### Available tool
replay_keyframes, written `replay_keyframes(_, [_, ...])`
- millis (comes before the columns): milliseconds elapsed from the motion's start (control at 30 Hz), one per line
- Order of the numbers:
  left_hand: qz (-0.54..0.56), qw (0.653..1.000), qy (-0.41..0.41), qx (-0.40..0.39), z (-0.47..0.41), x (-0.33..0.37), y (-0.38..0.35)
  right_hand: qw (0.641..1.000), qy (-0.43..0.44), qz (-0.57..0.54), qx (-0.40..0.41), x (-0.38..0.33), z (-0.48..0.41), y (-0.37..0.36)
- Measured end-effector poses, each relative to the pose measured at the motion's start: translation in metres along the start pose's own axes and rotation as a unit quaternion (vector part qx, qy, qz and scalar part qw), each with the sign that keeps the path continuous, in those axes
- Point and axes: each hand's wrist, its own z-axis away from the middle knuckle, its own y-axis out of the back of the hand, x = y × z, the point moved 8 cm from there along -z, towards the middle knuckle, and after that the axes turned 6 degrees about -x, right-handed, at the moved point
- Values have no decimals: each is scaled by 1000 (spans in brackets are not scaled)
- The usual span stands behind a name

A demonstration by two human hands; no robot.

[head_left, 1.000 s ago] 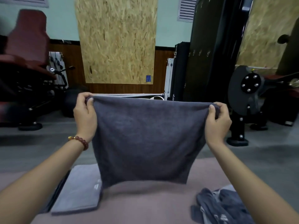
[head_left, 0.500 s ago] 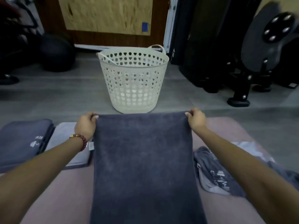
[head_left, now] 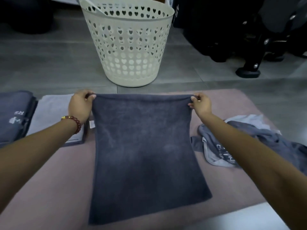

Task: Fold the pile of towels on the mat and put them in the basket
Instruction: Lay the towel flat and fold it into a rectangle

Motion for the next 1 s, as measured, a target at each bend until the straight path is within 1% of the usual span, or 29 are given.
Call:
replay_keyframes(100, [-3,998,-65,-8,35,6,8,998,52,18,-10,6,45,16])
replay_keyframes(167, [5,994,-112,-16,69,11,17,993,98,70,6,14,87,32])
replay_keyframes(233, [12,988,-151,-37,110,11,26,976,165,144,18,22,131,45])
replay_keyframes(300, [8,984,-163,-74,152,0,25,968,185,170,5,44,171,53])
replay_keyframes(367, [-9,983,-150,-109,193,-19,16,967,182,175,-25,71,202,54])
replay_keyframes(433, [-9,982,-126,-143,229,-40,3,973,143,174,-53,99,221,51])
replay_keyframes(533, [39,977,-95,-186,268,-57,-13,981,71,170,-64,128,241,45])
replay_keyframes(633, [64,978,-63,-190,288,-63,-21,983,34,174,-53,139,255,44])
replay_keyframes(700, [74,980,-52,-176,292,-63,-22,983,36,171,-47,136,260,44])
replay_keyframes(767, [69,983,-63,-159,293,-59,-20,986,45,159,-36,130,263,47])
replay_keyframes(867, [49,980,-85,-173,299,-59,-21,979,55,196,-31,131,268,54])
replay_keyframes(1000, [31,968,-122,-218,316,-61,-26,951,70,286,-94,150,283,52])
